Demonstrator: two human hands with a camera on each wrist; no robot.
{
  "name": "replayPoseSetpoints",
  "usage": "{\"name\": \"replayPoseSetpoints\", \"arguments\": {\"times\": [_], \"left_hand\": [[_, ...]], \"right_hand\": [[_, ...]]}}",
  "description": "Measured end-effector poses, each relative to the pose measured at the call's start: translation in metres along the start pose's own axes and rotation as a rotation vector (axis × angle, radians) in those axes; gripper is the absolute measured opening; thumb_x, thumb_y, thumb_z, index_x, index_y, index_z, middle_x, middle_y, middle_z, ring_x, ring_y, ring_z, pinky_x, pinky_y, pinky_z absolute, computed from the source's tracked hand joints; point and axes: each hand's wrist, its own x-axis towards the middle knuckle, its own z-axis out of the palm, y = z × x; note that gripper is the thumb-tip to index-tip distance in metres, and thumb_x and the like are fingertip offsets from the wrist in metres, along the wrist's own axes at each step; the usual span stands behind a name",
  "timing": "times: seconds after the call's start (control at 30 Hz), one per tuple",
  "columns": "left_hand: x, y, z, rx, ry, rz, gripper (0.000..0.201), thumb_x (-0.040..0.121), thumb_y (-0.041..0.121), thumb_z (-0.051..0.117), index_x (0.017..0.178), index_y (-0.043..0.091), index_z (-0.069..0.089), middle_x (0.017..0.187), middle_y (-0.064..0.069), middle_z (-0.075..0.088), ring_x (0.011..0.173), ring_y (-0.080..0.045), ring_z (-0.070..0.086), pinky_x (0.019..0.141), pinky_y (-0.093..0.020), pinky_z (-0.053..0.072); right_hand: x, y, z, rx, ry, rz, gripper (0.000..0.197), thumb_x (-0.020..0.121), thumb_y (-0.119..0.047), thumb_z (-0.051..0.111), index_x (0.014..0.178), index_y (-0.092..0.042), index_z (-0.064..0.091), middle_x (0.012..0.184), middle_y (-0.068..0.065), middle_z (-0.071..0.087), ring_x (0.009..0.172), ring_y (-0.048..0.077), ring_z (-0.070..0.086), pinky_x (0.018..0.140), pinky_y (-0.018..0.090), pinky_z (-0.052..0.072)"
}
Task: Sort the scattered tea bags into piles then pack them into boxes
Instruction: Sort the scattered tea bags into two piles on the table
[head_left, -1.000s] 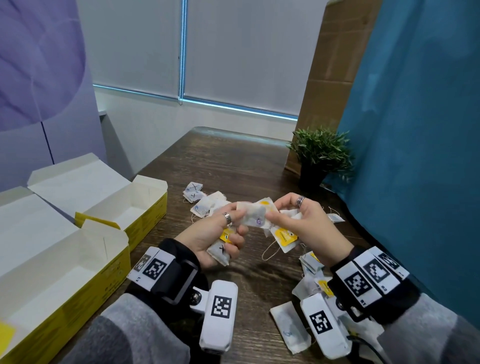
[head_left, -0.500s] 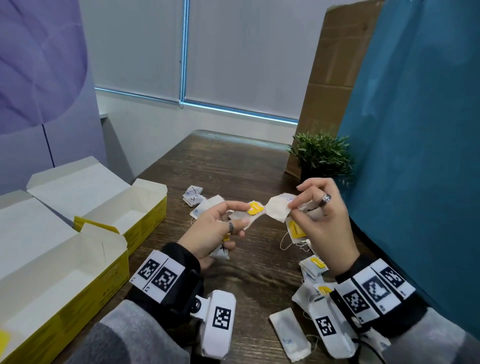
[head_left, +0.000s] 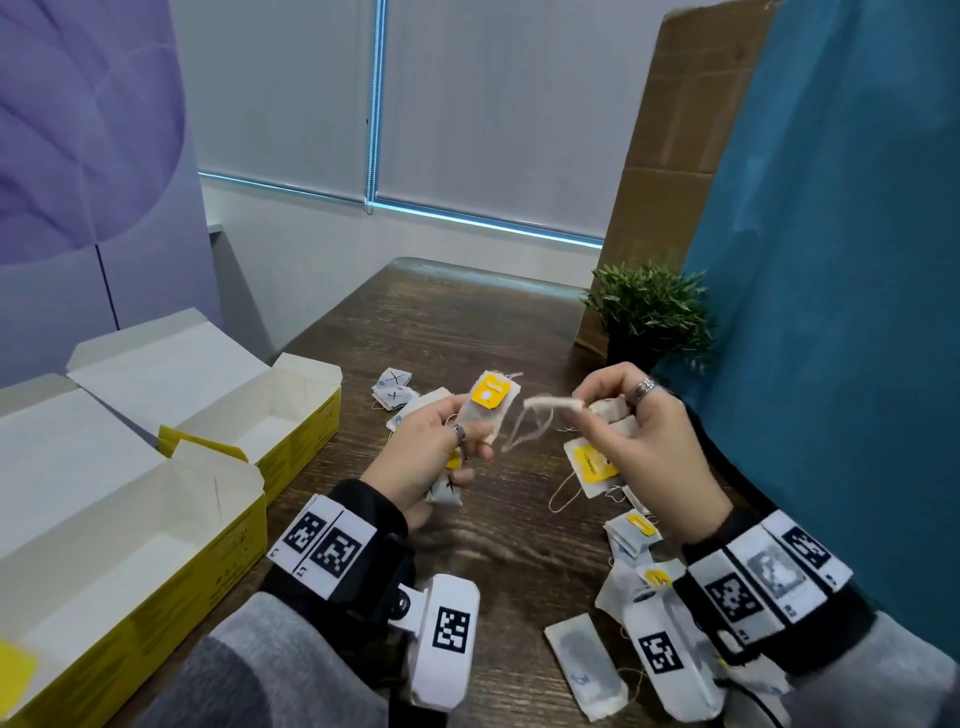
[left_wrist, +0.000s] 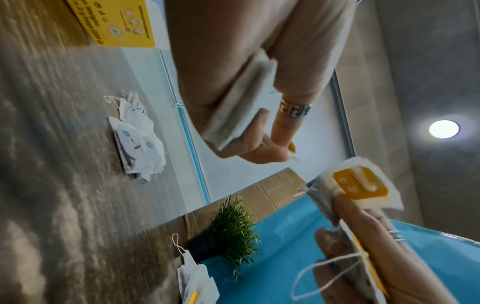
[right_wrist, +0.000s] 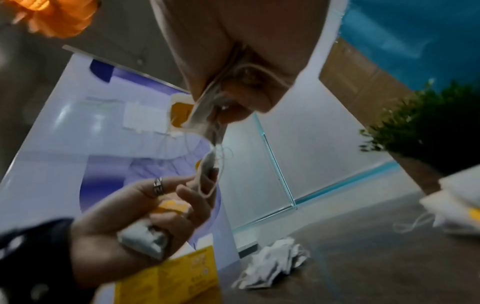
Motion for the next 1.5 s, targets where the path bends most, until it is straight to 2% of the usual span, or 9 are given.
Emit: {"name": "replayPoseSetpoints", "arguments": {"times": [0.1, 0.27, 0.47, 0.57, 0.73, 0.9, 1.03, 1.23, 1.5], "left_hand": [[0.001, 0.002, -0.004, -0.28, -0.053, -0.108, 0.036, 0.086, -0.001, 0.036, 0.115, 0.009, 0.056, 0.067, -0.002, 0.046, 0.044, -0.007, 0.044, 0.033, -0.014, 0.026], [-0.005, 0.01, -0.013, -0.655, -0.287, -0.257, 0.016, 0.078, 0.018, 0.038, 0.064, 0.012, 0.042, 0.057, 0.005, 0.031, 0.04, -0.006, 0.03, 0.034, -0.016, 0.031], [-0.004, 0.007, -0.018, -0.706, -0.503, -0.35, 0.042, 0.084, 0.049, 0.05, 0.091, 0.008, 0.059, 0.066, 0.004, 0.037, 0.052, -0.003, 0.023, 0.042, -0.014, 0.027], [-0.005, 0.006, -0.015, -0.614, -0.56, -0.34, 0.043, 0.084, 0.048, 0.051, 0.106, 0.012, 0.056, 0.076, 0.001, 0.053, 0.048, -0.003, 0.033, 0.042, -0.013, 0.025], [-0.005, 0.006, -0.012, -0.545, -0.526, -0.345, 0.054, 0.083, 0.056, 0.047, 0.111, 0.013, 0.065, 0.087, 0.003, 0.051, 0.053, -0.006, 0.045, 0.049, -0.016, 0.024], [-0.003, 0.005, -0.011, -0.377, -0.338, -0.339, 0.055, 0.083, 0.051, 0.045, 0.123, 0.013, 0.052, 0.085, -0.003, 0.055, 0.056, -0.01, 0.049, 0.046, -0.019, 0.031], [-0.006, 0.002, 0.0, -0.188, -0.318, -0.463, 0.054, 0.081, 0.061, 0.044, 0.098, 0.01, 0.055, 0.068, -0.004, 0.053, 0.045, -0.01, 0.046, 0.038, -0.015, 0.027], [-0.01, -0.001, 0.008, -0.105, -0.357, -0.435, 0.019, 0.083, 0.034, 0.058, 0.081, 0.016, 0.057, 0.062, 0.003, 0.048, 0.039, -0.002, 0.039, 0.034, -0.011, 0.021], [-0.005, -0.015, 0.01, 0.34, -0.062, -0.087, 0.03, 0.081, 0.02, 0.07, 0.108, 0.009, 0.059, 0.062, 0.001, 0.052, 0.04, -0.002, 0.035, 0.035, -0.015, 0.021]], "right_hand": [[0.004, -0.004, 0.004, 0.194, -0.019, 0.159, 0.005, 0.084, -0.014, 0.066, 0.083, -0.017, 0.062, 0.065, -0.01, 0.063, 0.053, 0.001, 0.057, 0.045, 0.015, 0.043], [0.007, -0.002, 0.011, 0.351, -0.063, 0.297, 0.006, 0.086, -0.012, 0.061, 0.084, -0.016, 0.058, 0.062, -0.003, 0.061, 0.046, 0.005, 0.055, 0.04, 0.017, 0.042], [0.007, -0.006, 0.017, 0.393, -0.171, 0.27, 0.005, 0.085, -0.011, 0.064, 0.085, -0.016, 0.063, 0.075, 0.001, 0.065, 0.059, 0.009, 0.058, 0.053, 0.018, 0.047], [0.015, -0.01, 0.023, 0.225, -0.255, 0.194, 0.007, 0.083, -0.01, 0.066, 0.082, -0.015, 0.062, 0.104, 0.001, 0.066, 0.09, 0.009, 0.065, 0.077, 0.024, 0.052], [0.023, -0.012, 0.03, 0.15, -0.259, 0.239, 0.006, 0.084, -0.012, 0.066, 0.082, -0.015, 0.062, 0.071, 0.005, 0.064, 0.055, 0.011, 0.058, 0.052, 0.022, 0.047], [0.024, -0.003, 0.023, 0.237, -0.099, 0.262, 0.016, 0.081, -0.005, 0.068, 0.074, -0.015, 0.058, 0.063, 0.002, 0.066, 0.05, 0.01, 0.059, 0.047, 0.02, 0.047], [0.017, 0.001, 0.018, 0.104, 0.007, 0.047, 0.025, 0.077, 0.0, 0.07, 0.069, -0.018, 0.055, 0.075, 0.004, 0.069, 0.065, 0.015, 0.063, 0.058, 0.025, 0.049], [-0.001, 0.003, 0.004, -0.284, -0.325, -0.299, 0.015, 0.068, -0.005, 0.072, 0.067, -0.017, 0.063, 0.097, -0.008, 0.068, 0.088, 0.004, 0.064, 0.073, 0.011, 0.046], [0.001, 0.017, -0.006, 0.201, -0.435, 0.531, 0.046, 0.07, -0.031, 0.069, 0.11, -0.013, 0.056, 0.098, 0.004, 0.067, 0.079, 0.005, 0.062, 0.071, 0.017, 0.051]]}}
